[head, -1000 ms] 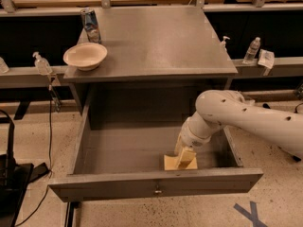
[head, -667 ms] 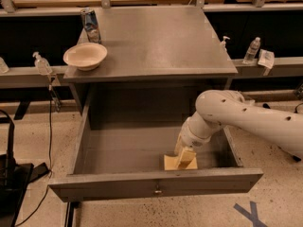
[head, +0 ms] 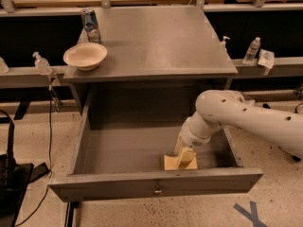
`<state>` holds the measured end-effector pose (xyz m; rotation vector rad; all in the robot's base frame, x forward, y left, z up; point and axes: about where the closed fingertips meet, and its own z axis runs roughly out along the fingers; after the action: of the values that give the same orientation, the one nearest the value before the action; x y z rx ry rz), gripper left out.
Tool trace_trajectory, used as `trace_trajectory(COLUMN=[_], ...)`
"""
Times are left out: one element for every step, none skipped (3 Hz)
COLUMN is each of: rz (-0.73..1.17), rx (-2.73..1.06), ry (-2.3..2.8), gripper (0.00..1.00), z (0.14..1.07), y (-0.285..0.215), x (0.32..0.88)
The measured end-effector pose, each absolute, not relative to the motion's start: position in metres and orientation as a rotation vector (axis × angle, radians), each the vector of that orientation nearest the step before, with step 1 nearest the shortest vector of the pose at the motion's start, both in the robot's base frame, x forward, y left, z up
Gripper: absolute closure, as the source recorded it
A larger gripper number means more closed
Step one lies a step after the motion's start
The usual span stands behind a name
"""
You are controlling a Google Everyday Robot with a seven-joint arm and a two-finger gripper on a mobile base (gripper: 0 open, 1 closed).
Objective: Pick sponge from top drawer and place on counter
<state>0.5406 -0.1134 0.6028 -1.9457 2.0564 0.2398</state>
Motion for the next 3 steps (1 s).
trace_trajectory(rz=[0.240, 0.240, 0.240], rx=[-1.946, -1.946, -1.946], ry=[2.056, 2.056, 2.056], gripper=[1.00, 0.82, 0.59], z=[0.6028, 0.6029, 0.6029], y=[-0.1134, -0.1134, -0.1134], x=[0.5406, 0.5406, 0.5406])
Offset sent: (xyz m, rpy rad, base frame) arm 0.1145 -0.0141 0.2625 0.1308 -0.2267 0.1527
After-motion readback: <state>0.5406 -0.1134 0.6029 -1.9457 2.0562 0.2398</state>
